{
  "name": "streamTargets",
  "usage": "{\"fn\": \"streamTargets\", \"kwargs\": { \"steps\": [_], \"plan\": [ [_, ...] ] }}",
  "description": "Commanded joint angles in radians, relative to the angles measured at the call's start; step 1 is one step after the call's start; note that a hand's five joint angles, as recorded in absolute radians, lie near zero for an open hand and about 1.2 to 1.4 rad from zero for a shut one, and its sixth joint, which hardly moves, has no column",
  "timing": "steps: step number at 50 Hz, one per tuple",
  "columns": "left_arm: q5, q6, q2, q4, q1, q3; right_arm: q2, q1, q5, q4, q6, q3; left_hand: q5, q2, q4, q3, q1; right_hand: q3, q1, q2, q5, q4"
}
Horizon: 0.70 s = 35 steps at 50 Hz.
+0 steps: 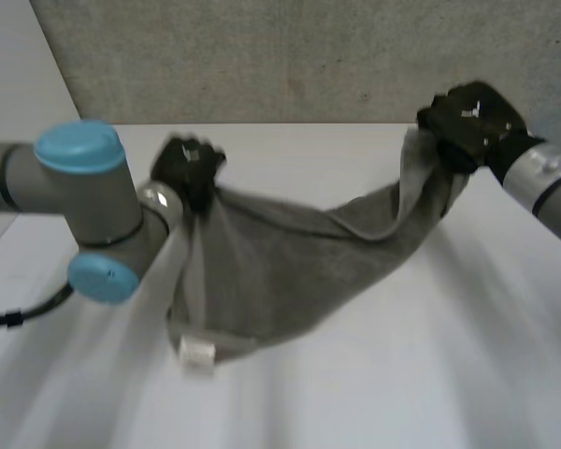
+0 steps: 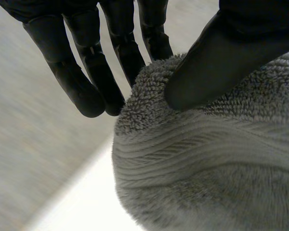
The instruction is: Fold the towel.
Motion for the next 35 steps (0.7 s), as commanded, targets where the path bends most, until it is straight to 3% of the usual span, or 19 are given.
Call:
{"fn": "streamTargets", "kwargs": {
  "steps": [1, 5, 7, 13, 15, 16, 18, 22, 24, 25, 27, 28, 30, 35],
  "plan": [
    [-0.08, 0.079, 0.007, 0.171, 0.03, 0.243, 0.094, 0.033, 0.066, -0.263, 0.198, -0.257, -0.268, -0.09, -0.128, -0.15, -0.054, 0.056, 0.054, 0.07, 0.047, 0.054],
    [-0.105, 0.07, 0.088, 0.31, 0.042, 0.254, 0.091, 0.041, 0.081, -0.568, 0.382, -0.209, -0.268, -0.09, -0.128, -0.15, -0.054, 0.056, 0.054, 0.07, 0.047, 0.054],
    [-0.104, 0.064, 0.114, 0.331, 0.042, 0.237, 0.088, 0.041, 0.072, -0.586, 0.444, -0.19, -0.268, -0.09, -0.128, -0.15, -0.054, 0.056, 0.054, 0.07, 0.047, 0.054],
    [-0.05, 0.047, 0.187, 0.324, 0.044, 0.081, 0.037, 0.032, 0.008, -0.486, 0.581, -0.139, -0.268, -0.09, -0.128, -0.15, -0.054, 0.056, 0.054, 0.07, 0.047, 0.054],
    [-0.012, 0.053, 0.203, 0.286, 0.047, -0.035, 0.04, 0.024, -0.105, -0.341, 0.575, -0.136, -0.268, -0.09, -0.128, -0.15, -0.054, 0.056, 0.054, 0.07, 0.047, 0.054],
    [-0.011, 0.053, 0.203, 0.285, 0.047, -0.036, 0.04, 0.024, -0.106, -0.34, 0.575, -0.136, -0.268, -0.09, -0.128, -0.15, -0.054, 0.056, 0.054, 0.07, 0.047, 0.054],
    [0.002, 0.062, 0.21, 0.212, 0.048, -0.153, 0.043, -0.004, -0.195, -0.183, 0.537, -0.136, -0.268, -0.09, -0.128, -0.15, -0.054, 0.056, 0.054, 0.07, 0.047, 0.054],
    [0.005, 0.107, 0.222, 0.102, 0.045, -0.35, 0.054, -0.034, -0.206, -0.041, 0.432, -0.11, -0.268, -0.09, -0.128, -0.15, -0.054, 0.056, 0.054, 0.07, 0.047, 0.054],
    [0.005, 0.131, 0.236, 0.083, 0.045, -0.419, 0.045, -0.051, -0.212, 0.075, 0.269, -0.054, -0.268, -0.09, -0.128, -0.15, -0.054, 0.056, 0.054, 0.07, 0.047, 0.054],
    [0.005, 0.131, 0.236, 0.083, 0.045, -0.419, 0.045, -0.051, -0.212, 0.075, 0.268, -0.053, -0.268, -0.09, -0.128, -0.15, -0.054, 0.056, 0.054, 0.07, 0.047, 0.054],
    [0.005, 0.191, 0.28, 0.08, 0.047, -0.563, 0.039, -0.07, -0.209, 0.176, 0.089, 0.012, -0.268, -0.09, -0.128, -0.15, -0.054, 0.056, 0.054, 0.07, 0.047, 0.054],
    [0.005, 0.191, 0.28, 0.08, 0.047, -0.564, 0.039, -0.07, -0.209, 0.177, 0.088, 0.013, -0.268, -0.09, -0.128, -0.15, -0.054, 0.056, 0.054, 0.07, 0.047, 0.054],
    [0.007, 0.243, 0.309, 0.11, 0.045, -0.673, 0.034, -0.096, -0.204, 0.28, -0.063, 0.064, -0.268, -0.09, -0.128, -0.15, -0.054, 0.056, 0.054, 0.07, 0.047, 0.054],
    [0.007, 0.266, 0.363, 0.147, 0.03, -0.778, 0.028, -0.16, -0.197, 0.396, -0.175, 0.103, -0.268, -0.09, -0.128, -0.15, -0.054, 0.056, 0.054, 0.07, 0.047, 0.054]
  ]
}}
